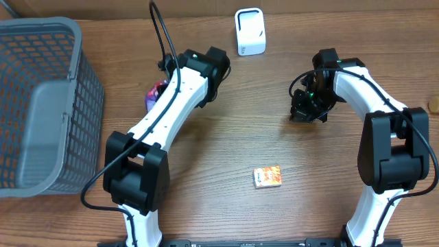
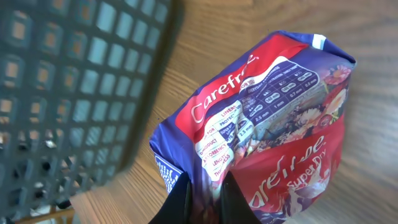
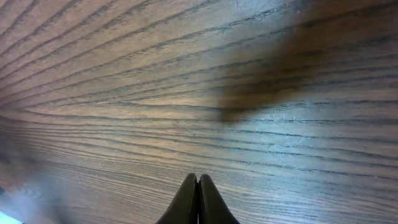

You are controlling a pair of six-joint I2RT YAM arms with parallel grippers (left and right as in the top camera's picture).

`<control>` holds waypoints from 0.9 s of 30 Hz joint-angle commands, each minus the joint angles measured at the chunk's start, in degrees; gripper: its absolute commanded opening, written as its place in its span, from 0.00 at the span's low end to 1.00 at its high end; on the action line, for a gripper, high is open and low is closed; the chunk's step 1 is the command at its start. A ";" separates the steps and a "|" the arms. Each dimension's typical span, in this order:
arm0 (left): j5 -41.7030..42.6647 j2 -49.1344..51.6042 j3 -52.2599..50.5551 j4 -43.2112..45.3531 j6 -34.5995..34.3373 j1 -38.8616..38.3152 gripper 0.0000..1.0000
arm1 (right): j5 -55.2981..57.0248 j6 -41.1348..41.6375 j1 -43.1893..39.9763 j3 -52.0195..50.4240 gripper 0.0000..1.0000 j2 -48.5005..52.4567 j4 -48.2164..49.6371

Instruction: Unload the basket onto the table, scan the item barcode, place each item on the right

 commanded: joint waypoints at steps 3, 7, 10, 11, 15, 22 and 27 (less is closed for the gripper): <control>6.47 -1.25 -3.21 0.87 -5.49 -4.87 0.04 | 0.35 -0.92 -0.04 -0.17 0.04 -0.59 -0.61; 10.51 -1.25 -4.04 3.19 -5.46 -8.59 0.04 | 0.35 -1.36 -0.07 -0.17 0.04 -0.59 -1.25; 14.60 -1.25 -4.04 5.11 -5.44 -11.19 0.04 | 0.35 -1.40 -0.07 -0.17 0.04 -0.59 -1.95; 16.41 -1.25 -4.04 5.86 -5.44 -11.80 0.05 | 0.35 -1.57 -0.07 -0.17 0.04 -0.59 -2.14; 24.59 -1.25 -4.02 9.29 -4.66 -13.05 0.08 | 0.33 -1.77 -0.24 0.00 0.04 -0.59 -2.64; 29.92 -1.27 -2.25 10.56 2.99 -12.26 0.04 | 0.07 -3.28 -1.70 4.66 0.04 -0.63 -7.63; 29.90 -1.27 5.62 3.67 4.22 -9.22 0.09 | -3.06 -6.29 -1.99 8.55 0.09 -0.63 -9.92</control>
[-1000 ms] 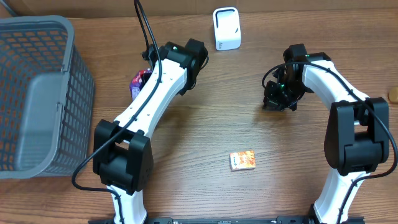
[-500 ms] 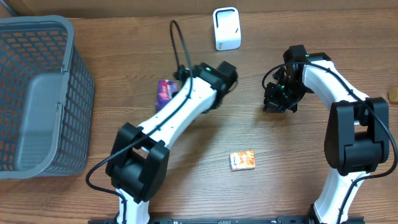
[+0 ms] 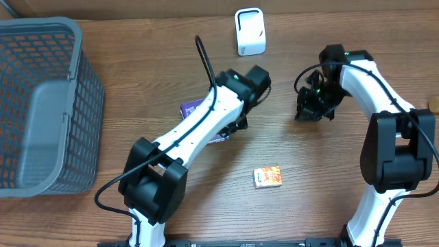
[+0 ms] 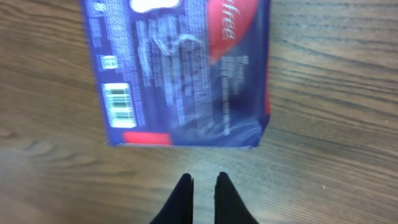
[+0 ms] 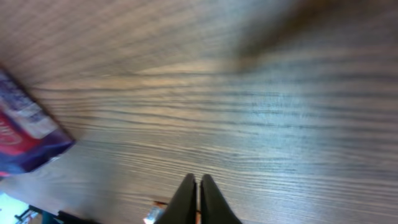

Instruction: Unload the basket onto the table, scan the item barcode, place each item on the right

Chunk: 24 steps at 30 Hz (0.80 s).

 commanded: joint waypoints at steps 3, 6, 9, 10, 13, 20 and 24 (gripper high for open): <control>0.98 -1.27 11.15 -6.08 2.60 5.25 0.32 | -6.82 -2.80 -0.11 3.63 0.14 -0.66 0.11; 1.03 -1.27 13.97 -7.76 2.58 8.70 0.65 | -11.63 -5.27 0.81 3.63 0.17 -0.66 1.31; 2.34 -1.25 13.44 -7.78 2.51 12.74 0.81 | -14.29 -7.21 2.97 3.63 0.29 -0.66 3.91; 2.56 -1.25 12.96 -7.58 2.36 13.64 0.86 | -14.27 -7.21 3.82 3.61 0.31 -0.66 4.96; 2.56 -1.25 11.32 -6.69 2.32 15.98 1.00 | -14.29 -7.02 6.64 3.61 0.37 -0.63 9.27; 5.18 -1.25 6.47 -5.01 1.49 19.74 1.00 | -14.05 -1.25 14.43 3.58 0.51 0.13 17.99; 5.33 -1.25 4.66 -5.33 1.44 21.14 1.00 | -11.65 3.96 18.47 3.58 0.55 1.55 21.59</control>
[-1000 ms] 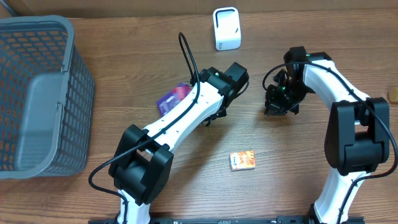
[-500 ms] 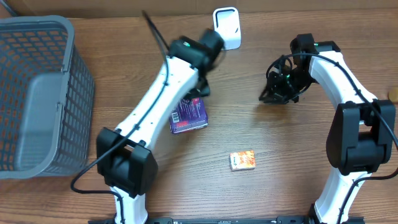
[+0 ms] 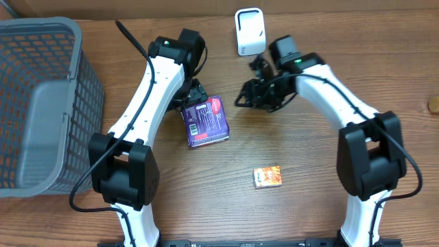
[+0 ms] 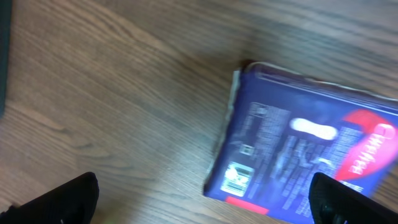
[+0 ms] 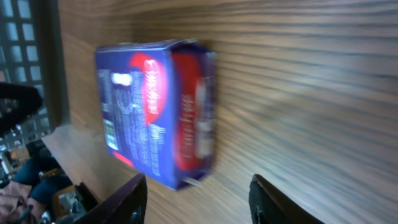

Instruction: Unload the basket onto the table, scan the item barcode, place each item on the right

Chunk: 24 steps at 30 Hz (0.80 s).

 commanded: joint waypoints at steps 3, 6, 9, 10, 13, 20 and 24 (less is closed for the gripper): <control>1.44 -1.18 -1.53 -0.13 -1.01 2.14 1.00 | 1.03 5.16 4.13 1.22 0.57 2.19 3.06; 1.53 -1.18 -1.53 -0.02 -1.51 3.41 1.00 | 1.22 6.03 5.22 1.22 0.58 2.86 4.11; 2.54 -1.18 -1.55 -0.17 -1.44 4.66 1.00 | 2.86 8.92 5.90 1.22 0.58 4.17 4.44; 2.56 -1.18 -1.68 -0.15 -1.44 4.85 1.00 | 2.86 9.46 6.03 1.22 0.58 4.70 4.68; 2.49 -1.18 -2.16 0.02 -1.40 4.94 1.00 | 2.62 9.90 6.60 1.11 0.58 5.79 6.01; 2.38 -1.18 -5.03 1.18 -1.25 4.94 1.00 | 0.07 9.88 9.66 1.01 0.57 8.24 9.81; 2.36 -1.18 -6.67 1.42 -1.25 4.94 1.00 | 0.24 10.10 10.08 1.01 0.52 9.49 9.99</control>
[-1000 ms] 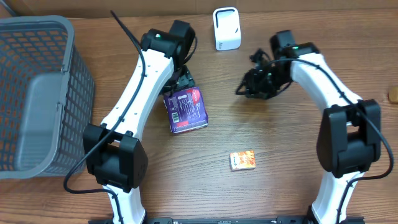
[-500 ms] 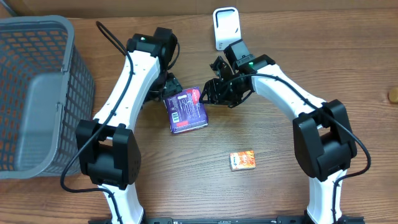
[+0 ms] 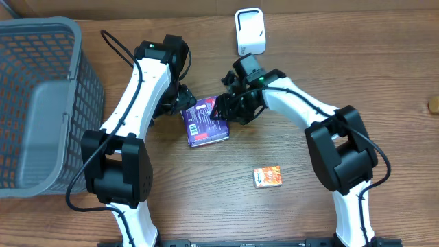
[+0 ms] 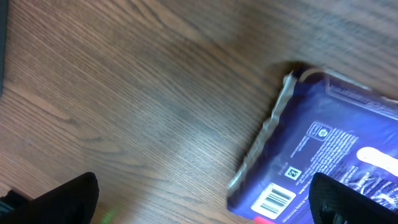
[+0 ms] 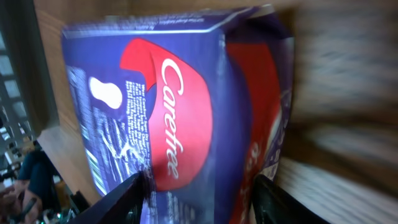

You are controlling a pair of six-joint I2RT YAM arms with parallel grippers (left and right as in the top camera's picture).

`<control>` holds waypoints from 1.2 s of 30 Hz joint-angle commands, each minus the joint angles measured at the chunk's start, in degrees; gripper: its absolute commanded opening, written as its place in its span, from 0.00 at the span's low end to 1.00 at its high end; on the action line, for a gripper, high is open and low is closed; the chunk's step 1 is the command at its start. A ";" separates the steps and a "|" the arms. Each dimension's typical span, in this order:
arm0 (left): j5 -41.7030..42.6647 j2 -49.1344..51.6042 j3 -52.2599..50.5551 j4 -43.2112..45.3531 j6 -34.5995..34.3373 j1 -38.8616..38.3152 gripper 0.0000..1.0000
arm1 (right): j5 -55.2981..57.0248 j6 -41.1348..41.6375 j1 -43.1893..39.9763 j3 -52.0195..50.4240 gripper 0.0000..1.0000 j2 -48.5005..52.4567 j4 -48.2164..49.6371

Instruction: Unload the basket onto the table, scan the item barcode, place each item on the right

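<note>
The purple and red Carefree pack (image 3: 206, 122) lies flat on the table with its barcode (image 4: 273, 200) facing up. My right gripper (image 3: 228, 110) is at the pack's right end. It is open, and the pack (image 5: 186, 106) fills the space between its two fingers (image 5: 127, 199). My left gripper (image 3: 176, 103) hangs open just left of the pack's far corner, fingers (image 4: 68, 199) spread wide with nothing between them; the pack (image 4: 342, 143) shows at the lower right of that view. The white scanner (image 3: 250, 31) stands at the back of the table.
A grey mesh basket (image 3: 41, 103) fills the left side. A small orange box (image 3: 267, 176) lies toward the front, right of centre. Cardboard runs along the table's back edge.
My right gripper was apart from the pack, to its upper right, and is now at the pack's right end with its open fingers around it. My left gripper has shifted slightly left.
First my left gripper held the pack up beside the basket while the right was shut over bare table at the right. Then the pack lay on the table mid-left, free of the left fingers. After that both grippers stood open near it, and now the right one straddles it.
</note>
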 commanded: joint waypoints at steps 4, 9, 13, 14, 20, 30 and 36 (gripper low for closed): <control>0.26 -1.18 -2.82 0.48 -1.22 -0.04 1.00 | -0.13 0.61 -0.09 1.01 0.20 2.03 0.37; 0.26 -1.18 -3.02 0.50 -1.20 -0.04 1.00 | 0.39 0.52 -2.97 1.38 0.04 1.88 -1.31; 0.26 -1.18 -3.02 0.74 -1.22 -0.04 1.00 | 1.70 -0.37 -6.47 2.58 0.04 0.90 -4.79; 0.26 -1.18 -3.02 0.87 -1.22 -0.04 1.00 | 2.84 -0.63 -7.45 3.04 0.04 0.42 -5.99; 0.42 -1.18 -3.02 1.77 -1.22 -0.04 1.00 | 14.56 -2.29 -11.72 6.54 0.04 -3.30 -14.21; 11.89 -1.18 -3.02 7.74 5.53 -0.15 1.00 | 15.10 -6.45 -10.80 8.20 0.04 -5.07 -21.81; 12.85 -1.18 -3.02 8.68 6.51 -0.17 1.00 | 15.23 -8.74 -10.16 8.26 0.31 -5.07 -23.30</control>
